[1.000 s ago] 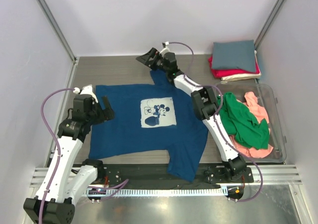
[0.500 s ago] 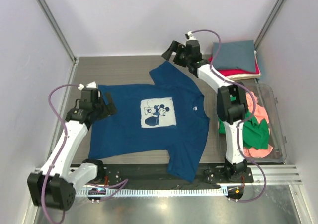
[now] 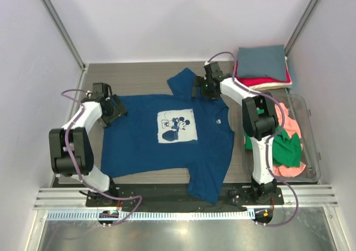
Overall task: Fold and stack the t-shirts
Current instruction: Flatten the tshirt out
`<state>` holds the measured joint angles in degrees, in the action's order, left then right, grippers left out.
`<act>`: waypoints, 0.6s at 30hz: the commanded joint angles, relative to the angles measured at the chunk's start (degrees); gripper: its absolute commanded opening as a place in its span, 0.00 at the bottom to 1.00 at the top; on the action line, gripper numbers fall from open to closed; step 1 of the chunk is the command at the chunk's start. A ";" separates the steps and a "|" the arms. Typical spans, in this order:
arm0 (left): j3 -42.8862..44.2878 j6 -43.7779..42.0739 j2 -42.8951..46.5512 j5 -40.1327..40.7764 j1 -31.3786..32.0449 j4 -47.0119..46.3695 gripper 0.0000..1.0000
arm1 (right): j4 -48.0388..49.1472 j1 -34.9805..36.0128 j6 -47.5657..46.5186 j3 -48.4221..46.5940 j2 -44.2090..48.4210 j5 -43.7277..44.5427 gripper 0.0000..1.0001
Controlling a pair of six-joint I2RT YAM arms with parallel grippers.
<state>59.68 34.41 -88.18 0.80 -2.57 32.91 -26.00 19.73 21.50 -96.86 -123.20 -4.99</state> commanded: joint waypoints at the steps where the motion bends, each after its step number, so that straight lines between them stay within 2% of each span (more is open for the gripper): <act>1: 4.90 1.62 -6.36 -1.42 -0.51 -2.49 0.85 | -2.39 -0.39 -1.99 -3.94 -3.09 -0.10 1.00; 10: 16.68 2.94 -25.09 -1.50 -0.86 -2.41 0.82 | -4.23 -5.48 1.53 -13.34 -14.33 -1.86 1.00; 14: 24.50 3.20 -32.48 -2.03 -1.39 -1.36 0.81 | -5.46 -7.85 3.02 -21.68 -19.69 -2.30 1.00; 18: 36.25 2.33 -39.34 -2.20 -1.56 1.28 0.80 | -6.17 -9.35 4.52 -28.37 -24.45 -1.16 1.00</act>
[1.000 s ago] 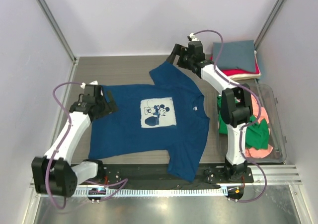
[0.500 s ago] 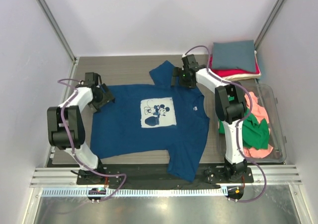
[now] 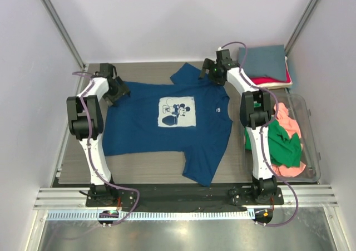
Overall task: Fold and stack the t-shirts
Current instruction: Flatten the tshirt out, then fold the tshirt
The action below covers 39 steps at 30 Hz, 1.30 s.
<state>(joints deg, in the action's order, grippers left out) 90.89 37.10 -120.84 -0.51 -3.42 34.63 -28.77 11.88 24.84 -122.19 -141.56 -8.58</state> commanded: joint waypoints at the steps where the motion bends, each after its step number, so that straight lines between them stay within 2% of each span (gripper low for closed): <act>1: 6.82 -0.54 -8.87 -0.98 -0.71 0.25 0.80 | -3.92 -1.86 1.87 -4.36 -6.88 3.73 1.00; 4: 14.02 -1.24 -11.52 -1.94 -0.80 2.45 0.80 | -3.40 -3.09 2.67 -9.54 -9.96 2.96 1.00; 8: 19.75 -1.07 -13.20 -4.05 -0.80 4.38 0.79 | -0.76 -3.53 1.18 -21.22 -14.62 -2.13 1.00; 11: 21.35 -1.24 -10.57 -5.20 -0.71 7.10 0.76 | 0.91 -3.53 1.17 -20.30 -12.09 -5.21 1.00; 12: 20.39 -1.42 -6.56 -4.85 -0.54 7.46 0.76 | 1.00 -3.53 1.26 -18.19 -9.73 -5.13 1.00; 13: 19.07 -1.94 -3.47 -4.24 -0.45 7.47 0.77 | 2.92 -3.44 1.35 -15.30 -4.57 -5.13 1.00; 14: 16.97 -2.21 -0.57 -2.67 -0.45 7.12 0.77 | 4.41 -3.44 1.44 -8.22 -0.86 -5.13 0.99; 16: 9.25 -1.08 9.79 0.06 -0.45 7.12 0.77 | 10.02 -3.18 2.40 -0.54 5.56 -4.17 1.00; 17: 5.65 -0.28 13.57 3.73 -0.45 6.33 0.77 | 11.45 -3.18 2.93 5.67 12.12 -3.56 1.00; 18: -3.61 0.59 18.31 7.42 -0.45 5.02 0.77 | 12.33 -2.92 3.63 8.26 14.88 -3.12 1.00; 19: -8.32 1.39 26.80 8.85 -0.45 3.53 0.78 | 12.69 -2.65 3.72 10.81 18.21 -0.94 1.00; 20: -12.97 3.66 31.58 9.56 -0.36 0.55 0.78 | 12.69 -2.30 3.72 16.58 24.42 1.26 1.00; 21: -22.33 4.64 35.54 10.44 -0.36 -0.52 0.78 | 12.78 -1.43 3.46 19.94 28.31 3.20 1.00; 22: -25.99 5.43 42.54 10.88 -0.45 -1.31 0.78 | 13.74 -0.81 3.20 23.80 32.18 8.26 1.00; 23: -29.86 6.13 45.40 11.06 -0.45 -1.76 0.78 | 14.62 -0.28 3.63 32.54 35.87 11.88 1.00; 24: -33.03 6.92 48.04 12.10 -0.45 -1.67 0.78 | 15.67 1.38 4.42 37.24 44.18 14.09 1.00; 25: -38.89 7.98 53.37 13.16 -0.53 -1.41 0.78 | 16.72 1.91 7.30 41.64 47.65 17.77 1.00; 26: -41.65 10.25 55.86 13.87 -0.80 -1.15 0.78 | 16.56 2.44 8.98 49.43 51.69 18.16 1.00; 28: -47.36 13.42 61.22 14.23 -1.32 -1.84 0.78 | 15.51 3.32 12.93 56.85 61.19 17.03 1.00; 29: -52.00 14.57 65.68 13.88 -1.50 -3.24 0.78 | 15.59 3.67 15.13 64.11 64.18 14.58 1.00; 32: -58.26 17.91 70.63 13.34 -1.68 -4.92 0.75 | 14.81 6.92 16.11 75.56 74.74 13.85 0.99; 34: -59.77 18.44 71.35 13.35 -1.68 -5.36 0.73 | 11.48 8.77 16.73 79.37 80.88 14.20 0.99; 39: -61.53 18.18 68.11 16.59 -1.94 -8.00 0.73 | 5.31 13.08 17.61 85.62 86.53 11.66 0.98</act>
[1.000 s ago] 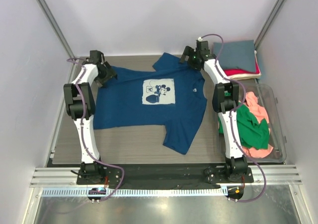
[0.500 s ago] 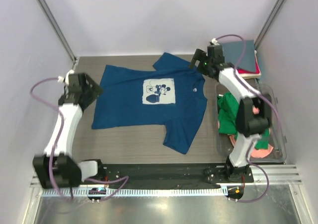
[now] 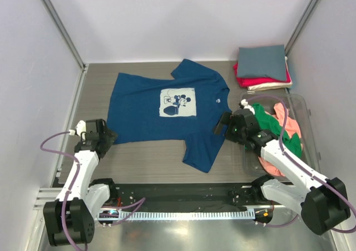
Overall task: Fold and stack the t-shirts
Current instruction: Fold the tshirt
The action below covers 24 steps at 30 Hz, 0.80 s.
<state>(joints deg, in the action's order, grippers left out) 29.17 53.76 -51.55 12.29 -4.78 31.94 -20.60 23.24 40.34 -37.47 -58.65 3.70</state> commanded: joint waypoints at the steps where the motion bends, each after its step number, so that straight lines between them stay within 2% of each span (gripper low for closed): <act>1: 0.10 1.53 -1.97 4.14 -0.76 -6.62 0.73 | -4.00 2.33 2.38 1.43 4.16 -0.63 0.98; 9: 0.54 3.02 -13.39 2.30 -2.69 -12.60 0.70 | -7.70 6.54 4.66 4.42 2.76 -2.91 0.98; 12: -0.07 3.28 -16.30 1.07 -2.78 -15.15 0.64 | -6.83 10.14 7.29 6.09 1.27 -2.91 0.98; 14: 0.01 3.20 -17.70 0.02 -3.22 -16.38 0.48 | -6.56 14.01 9.83 7.14 0.82 -2.04 0.98; 15: 0.01 2.85 -17.97 -0.51 -3.31 -17.00 0.36 | -6.04 17.07 10.89 7.76 0.73 -1.60 0.98; 19: 0.45 1.88 -18.15 -0.69 -3.92 -17.53 0.15 | -4.10 22.10 16.25 10.75 0.30 -0.02 0.98; 22: -0.08 1.35 -17.45 -1.04 -4.36 -18.23 0.06 | -2.61 26.93 19.69 12.60 -0.41 2.53 0.97; 24: -0.60 1.18 -16.92 -1.40 -4.63 -18.50 0.04 | -1.20 28.52 21.00 14.00 -1.55 2.80 0.93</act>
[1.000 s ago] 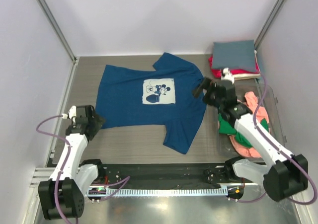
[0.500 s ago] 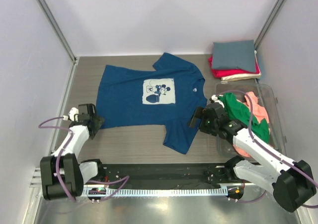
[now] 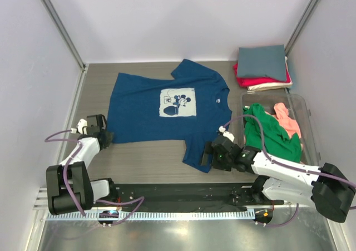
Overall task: Fold and stack the t-shirts
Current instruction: Fold the tshirt
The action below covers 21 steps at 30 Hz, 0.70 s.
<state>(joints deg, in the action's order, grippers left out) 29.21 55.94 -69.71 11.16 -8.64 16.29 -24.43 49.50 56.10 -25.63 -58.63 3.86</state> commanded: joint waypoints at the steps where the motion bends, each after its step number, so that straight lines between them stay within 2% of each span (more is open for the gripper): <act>1: -0.73 -1.10 1.51 -0.35 -0.76 -3.20 0.02 | 3.85 2.71 5.60 2.68 -2.27 2.82 0.88; 4: -0.74 -1.62 1.77 -0.61 -1.11 -3.20 0.01 | 6.57 4.47 6.83 2.95 -3.24 3.69 0.77; 5: -0.74 -1.71 1.95 -0.70 -1.29 -3.11 0.01 | 7.11 4.82 6.92 2.95 -3.68 3.70 0.65; 7: -0.65 -2.06 2.39 -1.31 -1.46 -2.41 0.00 | 7.29 5.43 7.45 2.78 -4.30 4.31 0.50; 8: -0.56 -2.07 3.43 -1.49 -1.55 -2.15 0.00 | 7.11 5.52 7.71 2.69 -4.12 4.66 0.28; 11: -0.47 -2.59 7.63 -1.32 -1.64 0.40 0.00 | 4.66 6.05 8.33 2.43 -1.32 6.85 0.01; 16: 0.67 -3.12 17.58 0.18 -1.55 5.14 0.00 | -11.03 7.63 7.71 -4.68 6.23 14.50 0.01; 19: 4.26 -4.00 18.30 0.09 -1.64 7.77 0.00 | -17.05 7.55 5.08 -12.49 7.22 21.00 0.01; 21: 6.98 -4.35 16.20 -1.40 -1.55 8.05 0.00 | -19.51 6.41 1.50 -19.70 4.77 25.30 0.01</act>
<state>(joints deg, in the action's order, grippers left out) 31.73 53.34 -51.90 9.85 -9.85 22.22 -38.02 56.51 61.52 -36.32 -53.04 18.50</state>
